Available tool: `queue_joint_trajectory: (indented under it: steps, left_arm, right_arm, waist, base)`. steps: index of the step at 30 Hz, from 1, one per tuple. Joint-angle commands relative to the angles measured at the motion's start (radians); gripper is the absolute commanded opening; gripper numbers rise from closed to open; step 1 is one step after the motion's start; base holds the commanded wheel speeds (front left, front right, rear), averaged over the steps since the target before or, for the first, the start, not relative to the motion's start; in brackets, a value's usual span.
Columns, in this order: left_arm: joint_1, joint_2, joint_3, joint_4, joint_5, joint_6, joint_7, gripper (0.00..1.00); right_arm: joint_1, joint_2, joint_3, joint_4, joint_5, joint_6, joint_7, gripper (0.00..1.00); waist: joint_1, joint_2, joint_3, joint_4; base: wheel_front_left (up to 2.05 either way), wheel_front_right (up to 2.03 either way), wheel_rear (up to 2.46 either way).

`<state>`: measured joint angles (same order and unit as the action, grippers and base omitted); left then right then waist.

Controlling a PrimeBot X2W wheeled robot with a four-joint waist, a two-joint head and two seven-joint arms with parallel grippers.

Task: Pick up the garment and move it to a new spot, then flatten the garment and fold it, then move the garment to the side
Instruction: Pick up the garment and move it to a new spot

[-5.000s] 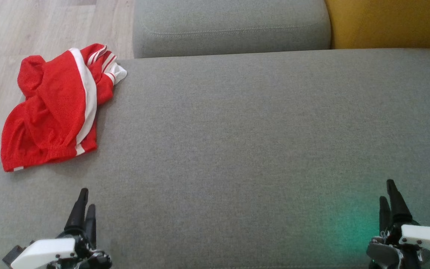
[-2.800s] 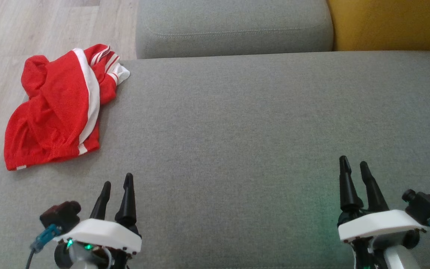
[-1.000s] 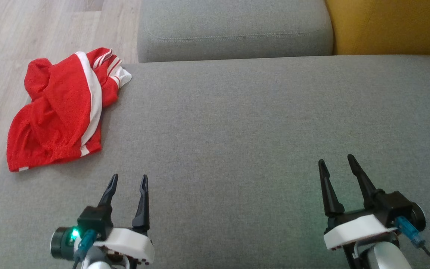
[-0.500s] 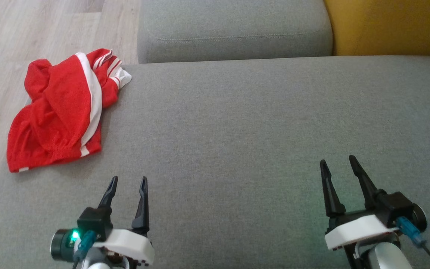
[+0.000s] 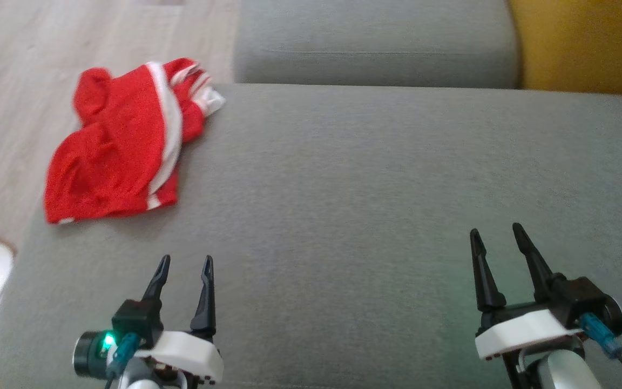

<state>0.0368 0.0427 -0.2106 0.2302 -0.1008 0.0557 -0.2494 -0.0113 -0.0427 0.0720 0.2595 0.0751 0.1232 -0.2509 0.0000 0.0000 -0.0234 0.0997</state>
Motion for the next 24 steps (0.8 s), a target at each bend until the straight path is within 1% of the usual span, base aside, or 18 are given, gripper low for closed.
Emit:
queue_joint_trajectory:
  steps: [1,7,13,17,24]
  left_arm:
    - [-0.045,0.008,0.036,-0.033,0.000,0.007,-0.012,1.00]
    - [-0.048,0.010,0.053,-0.037,0.004,0.009,-0.012,1.00]
    - [-0.045,0.013,0.071,-0.041,0.008,0.009,-0.012,1.00]
    - [-0.042,0.014,0.078,-0.047,0.010,0.007,-0.012,1.00]
    - [-0.038,0.015,0.088,-0.053,0.012,0.001,-0.012,1.00]
  right_arm:
    - [-0.040,-0.008,0.024,-0.038,0.007,0.008,-0.011,1.00]
    - [-0.040,-0.008,0.030,-0.044,0.013,0.008,-0.011,1.00]
    - [-0.046,-0.008,0.038,-0.042,0.019,0.008,-0.011,1.00]
    - [-0.050,-0.008,0.045,-0.040,0.022,0.008,-0.011,1.00]
    - [-0.057,-0.008,0.050,-0.039,0.024,0.008,-0.011,1.00]
  waist:
    - [0.0000,0.0000,0.004,0.064]
    - [0.0000,0.0000,0.009,0.201]
    - [0.0000,0.0000,0.007,0.309]
    - [0.0000,0.0000,0.006,0.357]
    - [0.0000,0.0000,0.008,0.390]
  base:
    - [0.00,0.00,0.00]
    - [0.00,0.00,0.00]
    - [0.00,0.00,0.00]
    - [0.00,0.00,0.00]
    - [0.00,0.00,0.00]
